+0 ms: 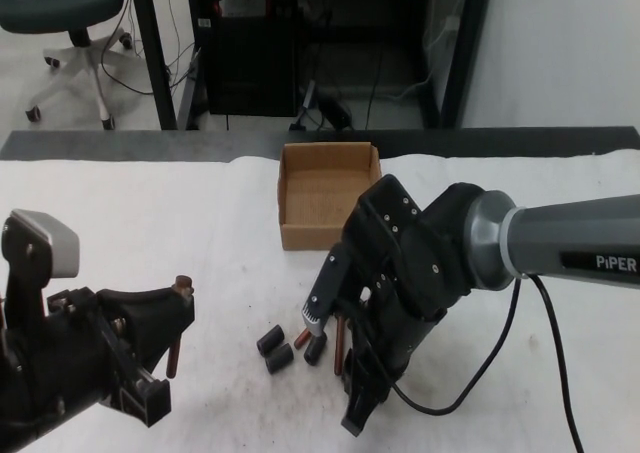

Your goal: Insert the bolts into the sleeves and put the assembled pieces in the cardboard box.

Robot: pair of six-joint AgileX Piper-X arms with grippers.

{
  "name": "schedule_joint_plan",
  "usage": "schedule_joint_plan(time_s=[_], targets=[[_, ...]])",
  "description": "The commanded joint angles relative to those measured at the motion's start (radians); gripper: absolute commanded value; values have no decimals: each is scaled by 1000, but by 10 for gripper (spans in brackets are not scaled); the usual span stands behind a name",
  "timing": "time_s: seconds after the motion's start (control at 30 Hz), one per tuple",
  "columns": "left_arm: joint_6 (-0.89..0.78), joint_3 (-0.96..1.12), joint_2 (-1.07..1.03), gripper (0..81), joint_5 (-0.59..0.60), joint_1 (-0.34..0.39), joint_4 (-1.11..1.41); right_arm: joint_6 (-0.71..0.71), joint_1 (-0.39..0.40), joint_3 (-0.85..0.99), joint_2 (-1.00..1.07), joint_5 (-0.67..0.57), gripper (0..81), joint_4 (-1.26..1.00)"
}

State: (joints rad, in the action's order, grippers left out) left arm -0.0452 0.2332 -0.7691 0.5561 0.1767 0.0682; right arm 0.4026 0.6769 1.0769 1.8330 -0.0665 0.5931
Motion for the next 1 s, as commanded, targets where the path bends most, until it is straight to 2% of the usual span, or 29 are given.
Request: schedule_joint_plan(time_s=[0.0,0.03,0.07,0.23,0.33,0.43,0.53,0.67,0.77,0.97], targets=[[2,2,11,0,-2,-2,6,3,-2,-2,0,1,137,-5],[2,2,11,0,-2,-2,2,3,-2,-2,0,1,46,-2],[2,2,11,0,-2,-2,-3,-2,-2,-2,0,1,5,0],[2,2,11,0,-2,-2,-7,-17,-2,-2,0,1,8,10],[2,2,11,0,-2,-2,-4,-96,-2,-2,-29,-21,8,18],[-7,10,11,0,8,-2,16,-183,-4,-2,-102,-100,8,7],[-104,10,11,0,51,-2,125,-269,-8,-2,-218,-140,8,-26],[-327,10,11,0,141,-2,375,-413,-54,-2,-363,-224,8,-105],[-459,10,11,0,172,-2,573,-495,-109,-21,-454,-315,8,-165],[-638,10,11,0,180,-2,784,-637,-190,-212,-628,-685,8,-432]])
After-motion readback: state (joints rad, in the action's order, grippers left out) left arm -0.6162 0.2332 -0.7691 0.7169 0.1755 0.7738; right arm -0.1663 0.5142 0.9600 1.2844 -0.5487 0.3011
